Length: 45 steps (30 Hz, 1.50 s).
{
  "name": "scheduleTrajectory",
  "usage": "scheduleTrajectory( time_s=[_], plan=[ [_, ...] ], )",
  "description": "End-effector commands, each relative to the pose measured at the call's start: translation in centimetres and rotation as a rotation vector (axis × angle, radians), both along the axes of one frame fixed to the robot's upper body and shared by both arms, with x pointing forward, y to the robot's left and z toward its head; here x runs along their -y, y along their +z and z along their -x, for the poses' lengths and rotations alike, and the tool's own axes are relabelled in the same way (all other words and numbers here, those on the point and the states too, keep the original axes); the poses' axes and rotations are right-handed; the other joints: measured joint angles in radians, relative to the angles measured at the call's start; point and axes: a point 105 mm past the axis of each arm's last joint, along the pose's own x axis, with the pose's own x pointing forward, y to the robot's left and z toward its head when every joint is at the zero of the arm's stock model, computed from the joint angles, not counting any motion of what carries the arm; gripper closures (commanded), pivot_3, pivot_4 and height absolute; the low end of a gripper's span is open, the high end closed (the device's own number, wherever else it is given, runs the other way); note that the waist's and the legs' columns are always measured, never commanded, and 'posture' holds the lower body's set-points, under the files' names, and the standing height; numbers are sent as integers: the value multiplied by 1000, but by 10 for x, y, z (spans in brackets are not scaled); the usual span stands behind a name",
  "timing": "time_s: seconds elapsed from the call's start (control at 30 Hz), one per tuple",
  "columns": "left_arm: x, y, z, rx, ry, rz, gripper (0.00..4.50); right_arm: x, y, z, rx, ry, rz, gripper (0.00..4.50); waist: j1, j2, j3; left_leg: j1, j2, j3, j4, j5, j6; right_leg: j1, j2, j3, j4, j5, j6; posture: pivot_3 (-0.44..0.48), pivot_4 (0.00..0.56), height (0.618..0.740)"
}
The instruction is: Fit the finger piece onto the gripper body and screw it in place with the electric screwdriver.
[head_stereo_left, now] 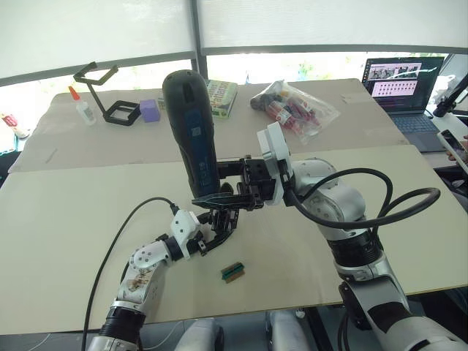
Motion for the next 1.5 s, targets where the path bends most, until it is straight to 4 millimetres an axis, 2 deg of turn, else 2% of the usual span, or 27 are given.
scheduleTrajectory(
  time_s=[0.03,0.7,1.5],
  plan=[
    [11,-27,14,-114,-59,-36,1998,3,21,5,89,8,-65,2524,0,0,0,0,0,0,0,0,0,0,0,0,0,0,0,0,150,740],
    [12,-26,14,-113,-58,-33,1998,2,14,1,102,-19,-40,2524,1,0,0,0,0,0,0,0,0,0,0,0,0,0,0,0,150,740],
    [10,-27,16,-118,-55,-33,1998,1,6,9,49,20,-3,2524,0,0,0,0,0,0,0,0,0,0,0,0,0,0,0,0,150,740]
  ],
)
